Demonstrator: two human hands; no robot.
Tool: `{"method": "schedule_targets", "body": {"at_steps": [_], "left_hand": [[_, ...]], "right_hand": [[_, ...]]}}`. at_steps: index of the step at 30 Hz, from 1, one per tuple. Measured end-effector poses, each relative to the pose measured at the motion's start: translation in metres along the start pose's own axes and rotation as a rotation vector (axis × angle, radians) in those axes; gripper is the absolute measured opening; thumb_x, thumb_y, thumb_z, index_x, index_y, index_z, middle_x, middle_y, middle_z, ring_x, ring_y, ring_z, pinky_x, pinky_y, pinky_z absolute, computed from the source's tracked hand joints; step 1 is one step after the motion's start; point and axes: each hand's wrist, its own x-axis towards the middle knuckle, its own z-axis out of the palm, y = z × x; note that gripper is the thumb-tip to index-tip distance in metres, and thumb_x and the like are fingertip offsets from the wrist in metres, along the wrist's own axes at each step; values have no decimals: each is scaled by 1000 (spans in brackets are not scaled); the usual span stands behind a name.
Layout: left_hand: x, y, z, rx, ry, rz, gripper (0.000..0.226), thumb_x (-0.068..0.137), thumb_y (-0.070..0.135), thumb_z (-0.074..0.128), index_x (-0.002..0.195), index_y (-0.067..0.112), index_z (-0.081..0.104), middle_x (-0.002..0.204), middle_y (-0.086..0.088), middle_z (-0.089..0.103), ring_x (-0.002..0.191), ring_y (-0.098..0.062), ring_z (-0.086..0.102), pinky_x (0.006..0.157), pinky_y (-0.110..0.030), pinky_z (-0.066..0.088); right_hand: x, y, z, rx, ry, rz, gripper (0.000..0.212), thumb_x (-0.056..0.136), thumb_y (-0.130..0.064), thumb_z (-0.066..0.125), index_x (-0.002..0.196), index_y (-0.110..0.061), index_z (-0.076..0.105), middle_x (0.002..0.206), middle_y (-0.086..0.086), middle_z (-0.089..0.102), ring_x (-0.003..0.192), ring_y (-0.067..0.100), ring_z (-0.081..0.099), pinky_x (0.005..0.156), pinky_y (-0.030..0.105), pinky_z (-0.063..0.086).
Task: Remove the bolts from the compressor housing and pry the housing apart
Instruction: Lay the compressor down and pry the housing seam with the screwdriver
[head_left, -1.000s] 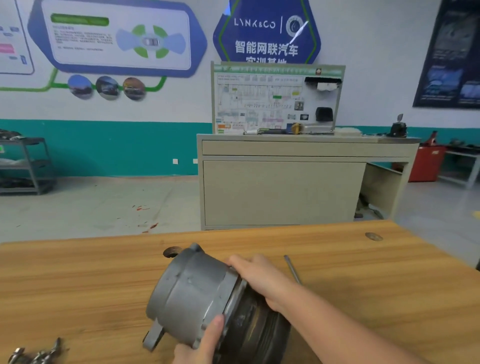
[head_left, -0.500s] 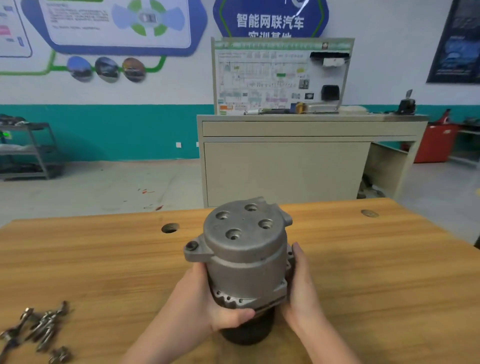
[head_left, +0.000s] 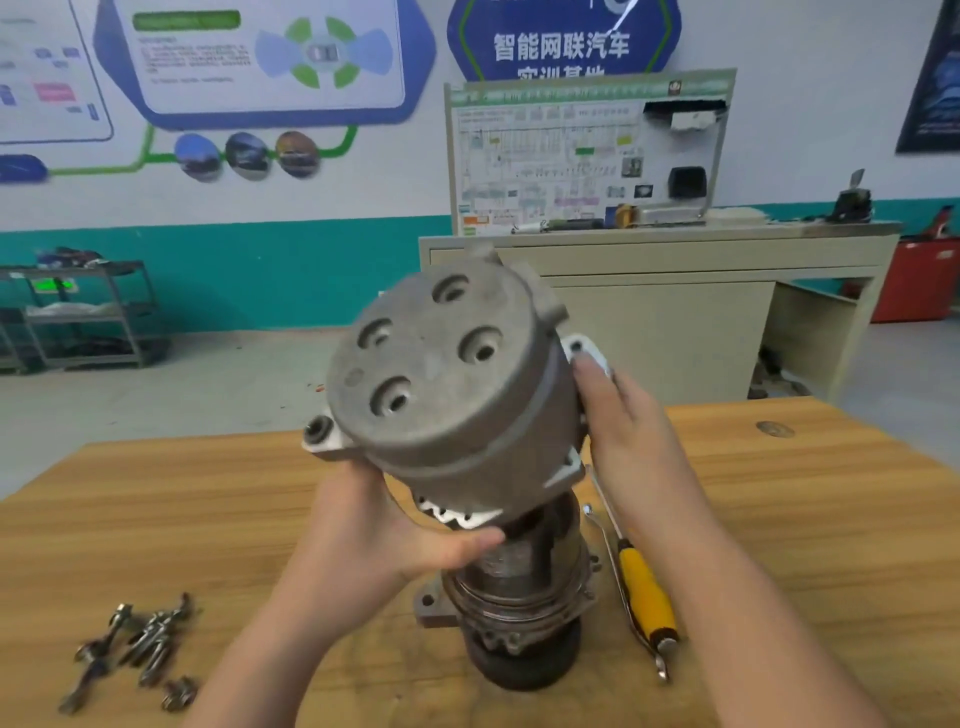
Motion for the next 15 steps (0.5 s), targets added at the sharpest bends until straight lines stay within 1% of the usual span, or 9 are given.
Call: {"method": "schedule_targets", "body": {"at_steps": [1, 3, 4, 5, 7, 8, 11, 13, 15], "left_hand": [[3, 4, -10, 30, 28, 5, 78, 46, 66, 84, 117, 54, 53, 117, 36, 60, 112, 13, 54, 87, -1, 40], [2, 4, -27, 78, 104, -43, 74, 42, 76, 79, 107, 52, 53, 109, 41, 59, 105, 17, 53, 79, -1, 42], [-3, 1, -35, 103, 150, -87, 75, 39, 78, 77, 103, 49, 52, 104, 41, 60, 103, 19, 53, 76, -4, 43], [-9, -4, -41, 124, 194, -139, 75, 36, 78, 77, 99, 47, 50, 100, 39, 61, 100, 21, 52, 73, -6, 43], [-28, -15, -52, 148, 256, -257, 76, 33, 74, 77, 96, 43, 49, 93, 33, 61, 93, 21, 53, 70, -11, 41], [-38, -20, -56, 153, 268, -322, 79, 32, 72, 79, 98, 40, 49, 92, 30, 60, 90, 17, 54, 69, -13, 41], [-67, -36, -64, 161, 261, -499, 91, 31, 75, 76, 105, 31, 49, 92, 26, 58, 83, 10, 53, 66, -15, 40], [-81, -44, -65, 118, 250, -601, 89, 27, 78, 68, 99, 29, 52, 86, 22, 61, 80, 11, 54, 62, -13, 41], [-90, -45, -65, 12, 222, -706, 89, 22, 77, 67, 92, 24, 57, 84, 15, 66, 82, 7, 59, 64, -13, 44]], "right_hand": [[6, -12, 8, 33, -6, 2, 33, 96, -48, 49, 113, -22, 59, 90, -11, 65, 78, -14, 59, 61, 1, 41], [15, -27, 29, 24, -2, 0, 26, 98, -40, 48, 123, -34, 47, 96, -24, 55, 81, -24, 54, 67, -2, 40], [17, -33, 43, -15, -18, -12, 22, 100, -36, 46, 121, -33, 51, 98, -22, 55, 85, -23, 54, 72, -1, 41], [18, -36, 58, -80, -36, -25, 21, 102, -34, 42, 116, -31, 57, 102, -14, 59, 94, -17, 55, 82, 5, 44], [14, -36, 90, -195, -105, 0, 42, 104, -42, 32, 110, -20, 67, 109, 4, 63, 110, 13, 58, 99, 28, 44], [9, -36, 106, -217, -160, 67, 55, 102, -52, 26, 111, -17, 67, 113, 8, 63, 113, 22, 56, 99, 31, 41], [-9, -26, 146, -360, -321, 188, 88, 86, -76, 6, 117, -19, 65, 122, 14, 59, 117, 32, 51, 105, 49, 37], [-19, -15, 161, -480, -379, 183, 100, 73, -85, -1, 110, -16, 63, 118, 12, 61, 116, 35, 49, 103, 50, 36], [-24, -9, 167, -642, -448, 157, 101, 65, -92, 1, 105, -17, 55, 119, 9, 61, 120, 35, 43, 102, 50, 32]]}}
